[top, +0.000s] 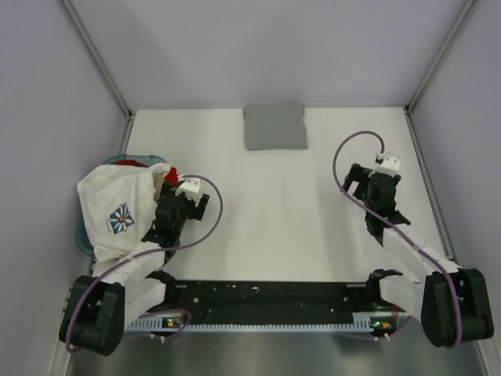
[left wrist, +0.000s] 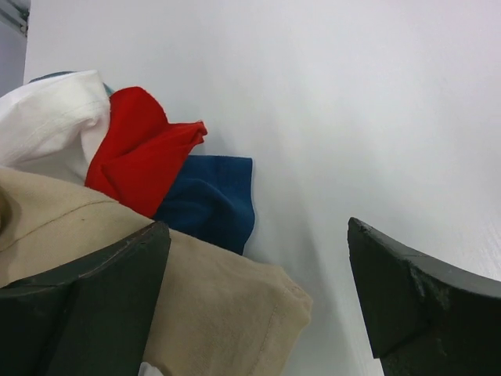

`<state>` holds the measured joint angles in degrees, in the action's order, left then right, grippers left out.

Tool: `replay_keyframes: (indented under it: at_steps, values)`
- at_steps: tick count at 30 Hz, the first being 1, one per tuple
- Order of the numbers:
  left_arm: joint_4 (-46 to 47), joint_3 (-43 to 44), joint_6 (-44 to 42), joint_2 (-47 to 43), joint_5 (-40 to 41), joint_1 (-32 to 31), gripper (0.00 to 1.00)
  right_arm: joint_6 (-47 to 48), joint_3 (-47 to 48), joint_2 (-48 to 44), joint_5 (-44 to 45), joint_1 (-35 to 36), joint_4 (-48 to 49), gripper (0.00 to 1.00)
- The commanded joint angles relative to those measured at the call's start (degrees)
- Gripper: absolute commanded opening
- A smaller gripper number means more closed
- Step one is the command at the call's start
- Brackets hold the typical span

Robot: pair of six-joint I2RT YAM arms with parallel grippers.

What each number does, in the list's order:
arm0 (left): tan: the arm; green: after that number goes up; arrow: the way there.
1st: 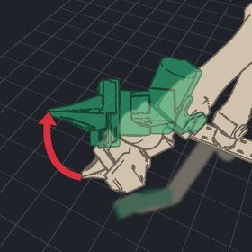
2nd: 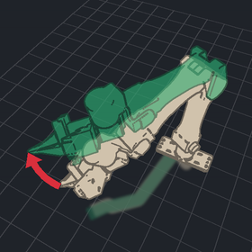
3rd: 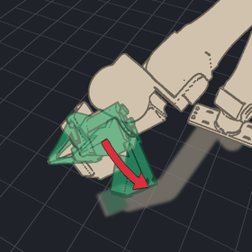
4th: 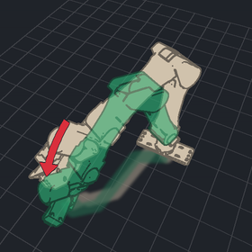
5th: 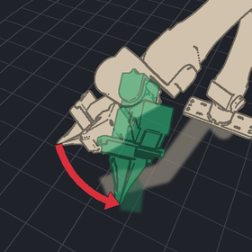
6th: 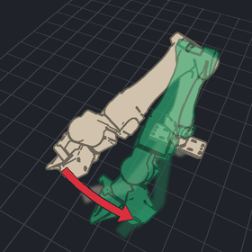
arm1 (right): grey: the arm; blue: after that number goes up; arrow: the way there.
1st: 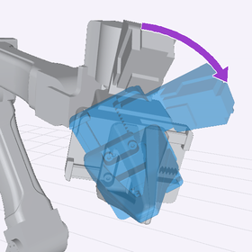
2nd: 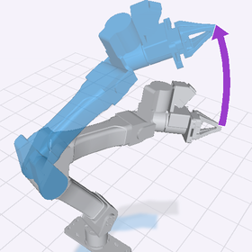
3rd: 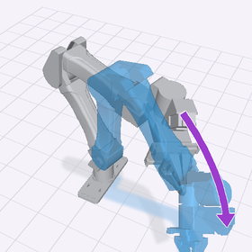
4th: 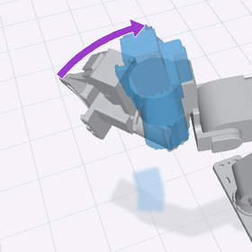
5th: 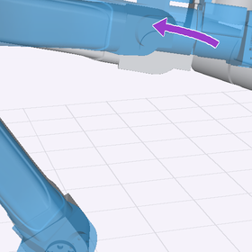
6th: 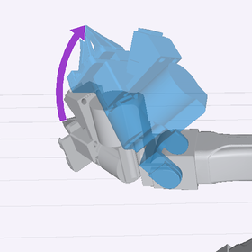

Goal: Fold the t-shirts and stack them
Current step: Grab crumpled tshirt from bin with the left arm

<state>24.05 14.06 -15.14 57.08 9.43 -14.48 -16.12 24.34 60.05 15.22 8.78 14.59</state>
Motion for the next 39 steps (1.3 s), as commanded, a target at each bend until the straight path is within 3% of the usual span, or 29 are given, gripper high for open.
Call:
replay_keyframes:
  at_steps: [1,4,7,12,16,21,29,31,33,35,36,37,39]
  values:
    - [-2.83,4.01,-4.18,0.06,-6.85,0.51,0.99,-0.14,0.27,-0.9,1.21,0.45,2.46,0.99]
    - [-27.21,16.82,-15.5,-1.18,-22.82,0.59,0.99,0.03,0.54,-0.55,1.04,0.45,2.37,0.99]
    - [-52.45,34.74,-26.06,1.71,-32.27,0.59,0.86,-0.05,0.45,-0.64,1.3,0.37,2.37,0.99]
    - [-73.67,54.9,-20.2,10.49,-10.0,3.57,0.85,-0.4,0.1,-1.16,1.74,0.54,2.37,0.99]
    - [-74.78,55.02,-22.38,12.18,8.39,13.3,0.85,-0.14,0.71,-0.29,1.57,0.37,2.02,0.99]
    - [-73.36,56.86,-23.71,15.42,0.87,28.79,0.86,-0.05,1.59,0.51,1.21,0.45,1.32,0.99]
    - [-72.74,57.39,-23.72,20.26,-15.74,32.32,0.84,-0.23,1.15,0.07,1.65,0.45,1.67,0.99]
    - [-74.75,59.49,-23.01,21.75,-18.99,32.93,0.76,-0.32,1.06,-0.02,1.74,0.45,1.67,0.99]
    - [-77.83,61.69,-22.83,23.33,-22.08,33.37,0.59,-0.32,1.15,-0.02,1.74,0.45,1.67,0.99]
    - [-79.59,63.09,-22.57,24.48,-22.0,33.55,0.34,-0.32,1.15,-0.11,1.83,0.45,1.5,0.99]
    - [-80.04,63.89,-21.79,24.74,-20.52,33.47,0.06,-0.32,1.15,0.06,2.0,0.45,1.58,0.99]
    - [-80.13,64.94,-20.82,24.49,-17.9,33.46,0.0,-0.4,1.15,0.07,1.92,0.37,1.58,0.99]
    - [-79.87,66.52,-20.28,22.56,-15.77,33.47,0.0,-0.49,1.15,0.07,2.0,0.45,1.5,0.99]
